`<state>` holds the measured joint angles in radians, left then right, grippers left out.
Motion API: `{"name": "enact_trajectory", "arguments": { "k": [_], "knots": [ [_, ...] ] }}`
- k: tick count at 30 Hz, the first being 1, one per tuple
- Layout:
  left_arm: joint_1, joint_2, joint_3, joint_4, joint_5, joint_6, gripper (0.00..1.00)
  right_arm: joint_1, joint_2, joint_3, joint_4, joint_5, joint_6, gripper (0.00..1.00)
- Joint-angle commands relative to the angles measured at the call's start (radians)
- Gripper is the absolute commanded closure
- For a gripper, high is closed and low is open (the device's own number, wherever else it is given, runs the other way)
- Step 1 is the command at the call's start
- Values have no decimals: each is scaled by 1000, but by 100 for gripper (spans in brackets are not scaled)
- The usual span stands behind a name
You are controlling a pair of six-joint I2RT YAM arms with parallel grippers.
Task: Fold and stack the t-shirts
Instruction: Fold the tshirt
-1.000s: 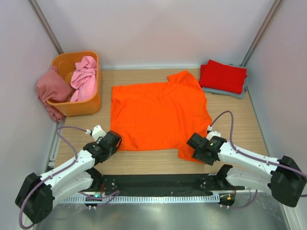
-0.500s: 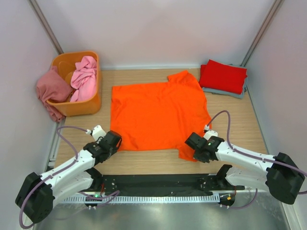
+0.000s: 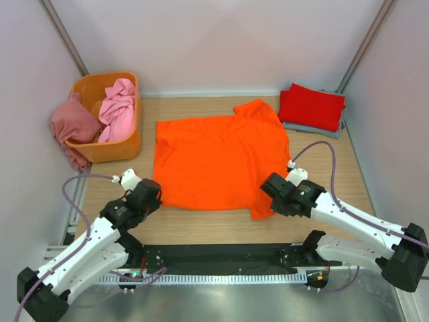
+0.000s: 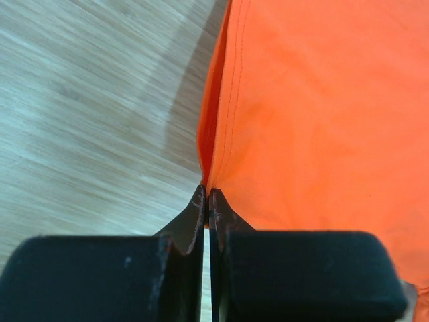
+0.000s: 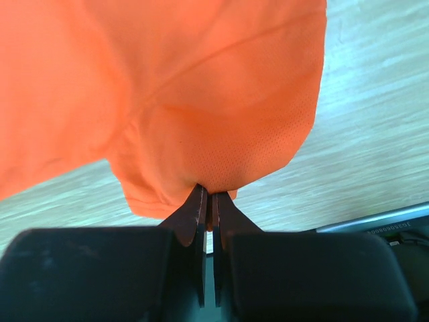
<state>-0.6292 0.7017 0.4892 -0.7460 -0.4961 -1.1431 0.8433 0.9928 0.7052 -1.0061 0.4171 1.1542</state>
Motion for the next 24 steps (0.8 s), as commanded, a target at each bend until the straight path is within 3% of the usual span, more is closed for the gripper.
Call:
{"name": "enact_trajectory", "arguments": {
  "k": [1,5,10,17,24],
  "knots": [
    [-4,2,49,-78,10,26,100,5,1,94,-52,80,-39,99],
    [-3,56,112,-85,22,71,100,-48,66,171,-23,106,-131,99],
    [31,177,230,-61,40,187,100,-243,131,250,112,11,-355,99],
    [174,407,364,5,143,351,100,-300,311,436,146,8,-491,99],
    [273,571,465,42,195,413,100,-369,443,527,184,2,-568,99]
  ]
}}
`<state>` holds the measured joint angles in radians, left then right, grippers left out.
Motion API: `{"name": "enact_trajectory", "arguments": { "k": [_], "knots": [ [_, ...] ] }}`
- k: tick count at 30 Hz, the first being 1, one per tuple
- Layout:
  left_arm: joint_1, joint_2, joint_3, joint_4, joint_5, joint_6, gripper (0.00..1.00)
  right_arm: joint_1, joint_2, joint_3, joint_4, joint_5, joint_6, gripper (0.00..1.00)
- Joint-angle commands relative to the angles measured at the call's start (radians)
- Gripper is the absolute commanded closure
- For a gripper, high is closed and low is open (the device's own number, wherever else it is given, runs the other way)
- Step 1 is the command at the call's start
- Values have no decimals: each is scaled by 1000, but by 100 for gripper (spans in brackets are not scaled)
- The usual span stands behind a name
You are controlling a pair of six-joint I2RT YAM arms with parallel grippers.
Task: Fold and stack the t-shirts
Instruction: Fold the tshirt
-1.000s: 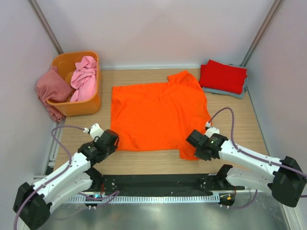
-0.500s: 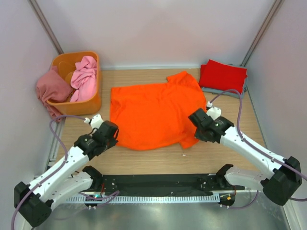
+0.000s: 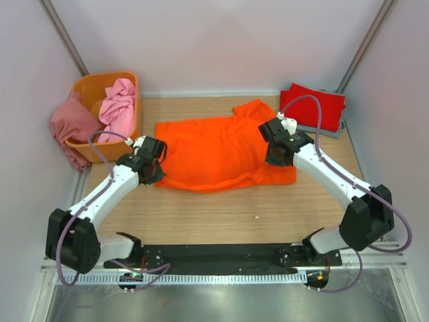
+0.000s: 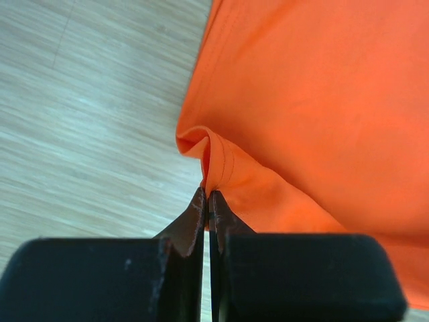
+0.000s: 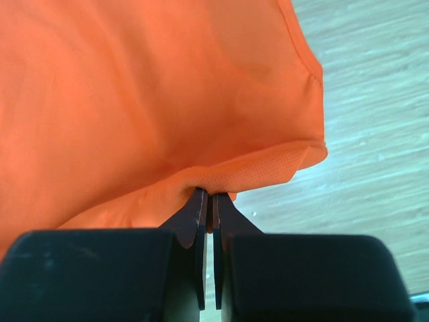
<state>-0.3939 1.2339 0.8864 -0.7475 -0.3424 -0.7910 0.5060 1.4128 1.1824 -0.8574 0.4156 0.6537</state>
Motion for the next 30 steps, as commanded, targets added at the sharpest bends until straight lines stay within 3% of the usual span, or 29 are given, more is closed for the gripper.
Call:
{"name": "enact_trajectory", "arguments": {
  "k": [1,14,30],
  "knots": [
    [47,51,77,45,40,64,100,-41,37,59,43,0,-74,99],
    [64,259,167,43,6,65,100,-113,189,140,93,-38,-150,99],
    [145,390,217,50,19,65,100,-159,350,229,110,-43,-190,99]
  ]
}}
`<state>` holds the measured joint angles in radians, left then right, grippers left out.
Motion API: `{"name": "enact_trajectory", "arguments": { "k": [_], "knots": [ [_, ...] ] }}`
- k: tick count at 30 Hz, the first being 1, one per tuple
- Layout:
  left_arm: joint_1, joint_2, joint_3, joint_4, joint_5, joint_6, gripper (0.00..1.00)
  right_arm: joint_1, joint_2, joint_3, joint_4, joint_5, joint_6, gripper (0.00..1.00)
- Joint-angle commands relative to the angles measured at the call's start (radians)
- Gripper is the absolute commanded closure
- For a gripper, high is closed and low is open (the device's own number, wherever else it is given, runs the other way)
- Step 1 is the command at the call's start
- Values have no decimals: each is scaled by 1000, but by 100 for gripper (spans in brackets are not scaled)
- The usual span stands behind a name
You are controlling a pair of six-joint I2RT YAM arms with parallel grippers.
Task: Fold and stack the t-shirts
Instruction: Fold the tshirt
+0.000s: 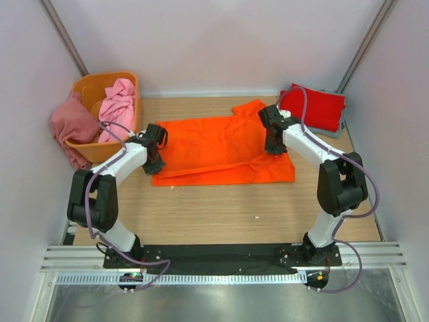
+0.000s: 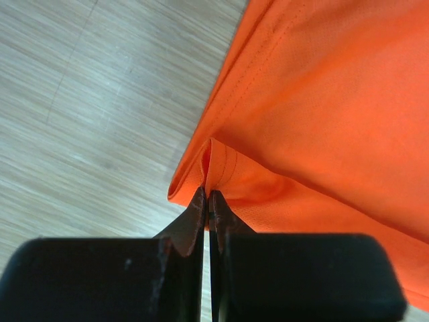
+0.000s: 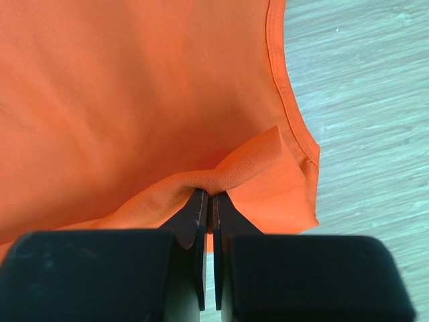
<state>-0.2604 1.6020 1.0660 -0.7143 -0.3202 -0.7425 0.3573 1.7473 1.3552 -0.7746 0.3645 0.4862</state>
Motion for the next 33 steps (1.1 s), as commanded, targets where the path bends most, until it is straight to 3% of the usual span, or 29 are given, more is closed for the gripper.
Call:
{"name": "enact_trajectory", "arguments": {
  "k": [1,11,14,15,16,17,18,20,25,33],
  "knots": [
    [13,29,40,18,-5,15,100,-12,27,59,29,7,-26,99],
    [38,139,112,23,4,2,98,-53,149,142,32,13,-55,99],
    [52,173,160,0,4,-4,93,-78,210,276,6,-4,-92,83],
    [56,177,172,-16,9,-3,81,-84,245,312,-21,-9,-98,61],
    [59,177,195,-22,12,-4,71,-99,256,346,-34,-10,-109,50],
    [61,170,204,-27,12,-3,41,-107,268,410,-63,5,-110,40],
    [61,159,213,-40,10,-3,30,-113,279,444,-83,16,-109,25],
    [59,106,232,-62,10,-1,12,-130,282,520,-135,45,-113,19],
    [53,-59,183,-73,-5,15,9,-133,155,438,-120,62,-107,14],
    [13,-243,-105,53,56,-11,17,-146,-211,-131,106,-173,9,14]
  ]
}}
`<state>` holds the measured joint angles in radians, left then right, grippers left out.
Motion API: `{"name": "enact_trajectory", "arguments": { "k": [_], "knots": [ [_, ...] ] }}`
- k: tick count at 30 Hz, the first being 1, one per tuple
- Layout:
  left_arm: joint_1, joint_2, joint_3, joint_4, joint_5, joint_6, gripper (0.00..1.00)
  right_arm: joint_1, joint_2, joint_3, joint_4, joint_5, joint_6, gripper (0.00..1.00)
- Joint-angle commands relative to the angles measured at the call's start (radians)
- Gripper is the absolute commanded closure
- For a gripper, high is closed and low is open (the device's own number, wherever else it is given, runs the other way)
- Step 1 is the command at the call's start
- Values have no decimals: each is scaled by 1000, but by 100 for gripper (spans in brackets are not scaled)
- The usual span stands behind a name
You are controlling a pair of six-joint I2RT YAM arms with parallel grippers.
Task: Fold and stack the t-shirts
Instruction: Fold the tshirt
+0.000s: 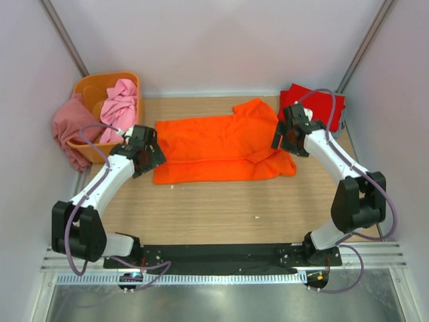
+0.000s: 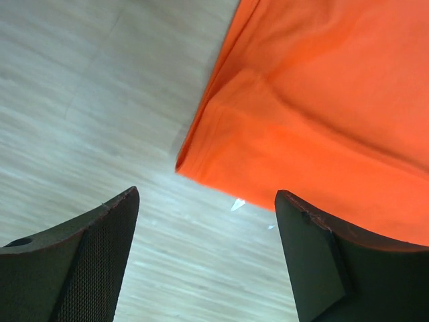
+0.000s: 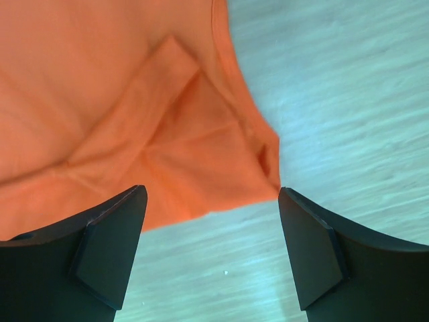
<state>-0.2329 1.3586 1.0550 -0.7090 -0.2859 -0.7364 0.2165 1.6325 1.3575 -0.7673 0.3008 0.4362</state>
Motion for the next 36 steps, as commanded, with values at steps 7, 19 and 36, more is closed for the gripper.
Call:
{"name": "enact_trajectory", "arguments": {
  "k": [7,19,36],
  "knots": [
    [-36,-6,-205,146,48,-55,14,-54,-177,-380,215,-212,84,15],
    [-39,91,-257,273,-19,-77,14,-161,-138,-478,359,-330,85,17],
    [-39,194,-299,375,-52,-80,54,-184,-144,-557,369,-160,131,31]
  ]
}}
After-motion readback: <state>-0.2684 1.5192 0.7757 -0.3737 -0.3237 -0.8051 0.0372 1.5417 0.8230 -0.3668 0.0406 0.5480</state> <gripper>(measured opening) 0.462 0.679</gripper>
